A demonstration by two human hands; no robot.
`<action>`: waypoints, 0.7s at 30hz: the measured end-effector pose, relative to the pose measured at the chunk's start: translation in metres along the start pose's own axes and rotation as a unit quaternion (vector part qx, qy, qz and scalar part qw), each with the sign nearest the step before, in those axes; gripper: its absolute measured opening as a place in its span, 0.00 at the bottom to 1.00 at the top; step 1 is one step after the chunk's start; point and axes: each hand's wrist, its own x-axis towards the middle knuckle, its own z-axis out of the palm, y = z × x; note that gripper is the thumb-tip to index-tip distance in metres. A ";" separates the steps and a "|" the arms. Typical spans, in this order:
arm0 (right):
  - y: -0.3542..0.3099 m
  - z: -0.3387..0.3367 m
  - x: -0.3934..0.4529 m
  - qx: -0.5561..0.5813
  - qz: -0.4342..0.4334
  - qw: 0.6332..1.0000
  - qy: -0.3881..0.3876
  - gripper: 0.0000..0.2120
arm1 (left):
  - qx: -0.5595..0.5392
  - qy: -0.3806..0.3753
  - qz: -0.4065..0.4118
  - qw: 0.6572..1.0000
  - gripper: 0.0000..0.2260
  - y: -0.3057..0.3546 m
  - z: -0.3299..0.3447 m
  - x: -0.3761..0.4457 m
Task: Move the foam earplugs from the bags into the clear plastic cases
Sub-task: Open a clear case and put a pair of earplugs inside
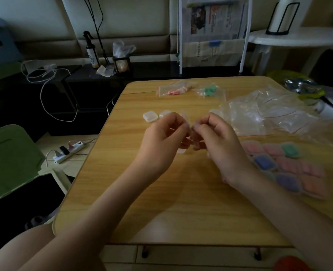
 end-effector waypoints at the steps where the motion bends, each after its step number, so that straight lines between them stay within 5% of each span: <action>1: 0.001 0.000 0.000 -0.002 -0.007 1.000 -0.010 0.08 | 0.024 0.000 0.012 1.000 0.05 0.001 0.001 0.000; 12: 0.005 0.007 -0.008 -0.209 -0.183 0.961 0.005 0.10 | 0.116 0.051 0.100 0.987 0.11 0.003 0.022 -0.011; 21: 0.008 0.006 -0.008 -0.289 -0.209 0.931 0.075 0.12 | 0.113 0.103 0.120 0.981 0.13 0.003 0.034 -0.014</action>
